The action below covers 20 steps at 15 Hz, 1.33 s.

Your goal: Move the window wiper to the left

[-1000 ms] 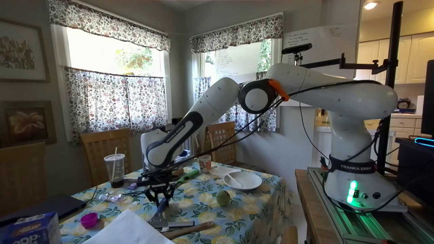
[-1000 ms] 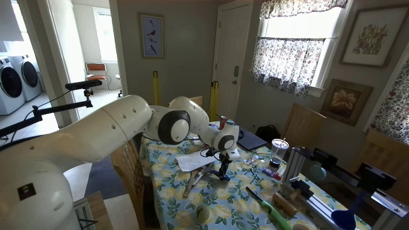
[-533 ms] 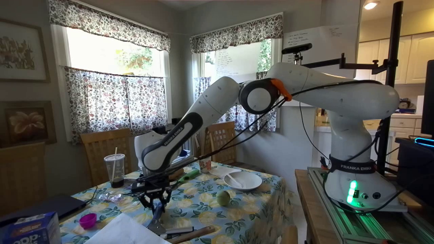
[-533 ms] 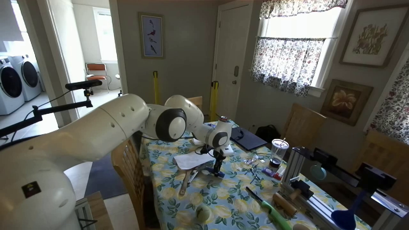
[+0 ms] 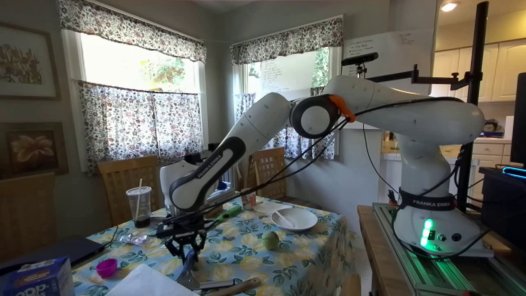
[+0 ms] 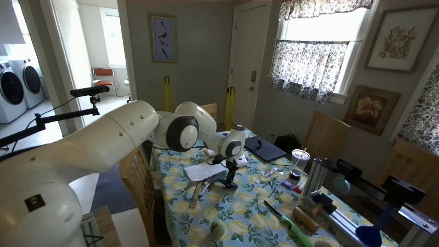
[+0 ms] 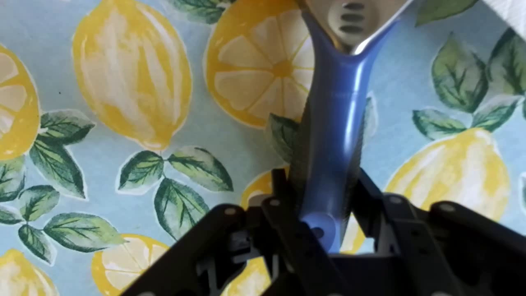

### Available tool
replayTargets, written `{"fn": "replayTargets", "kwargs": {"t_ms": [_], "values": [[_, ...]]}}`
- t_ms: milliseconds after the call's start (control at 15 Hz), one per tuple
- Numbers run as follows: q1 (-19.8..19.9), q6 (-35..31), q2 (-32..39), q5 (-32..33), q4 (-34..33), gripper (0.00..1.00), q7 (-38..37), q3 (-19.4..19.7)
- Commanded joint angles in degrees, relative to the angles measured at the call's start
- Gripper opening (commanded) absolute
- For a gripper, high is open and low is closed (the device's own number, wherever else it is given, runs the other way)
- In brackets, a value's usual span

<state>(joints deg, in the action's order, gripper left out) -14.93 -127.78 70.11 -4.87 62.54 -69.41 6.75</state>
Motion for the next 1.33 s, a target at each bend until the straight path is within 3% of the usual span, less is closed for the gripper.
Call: {"fn": "replayTargets", "kwargs": {"t_ms": [0, 600, 1267], "values": [[0.4, 1.3, -0.6, 2.0, 0.6, 0.16, -1.3, 0.9], [6.5, 1.3, -2.4, 0.8, 2.4, 0.16, -1.9, 3.4], [14.3, 2.9, -6.0, -2.6, 0.5, 0.16, -2.9, 1.2]]}}
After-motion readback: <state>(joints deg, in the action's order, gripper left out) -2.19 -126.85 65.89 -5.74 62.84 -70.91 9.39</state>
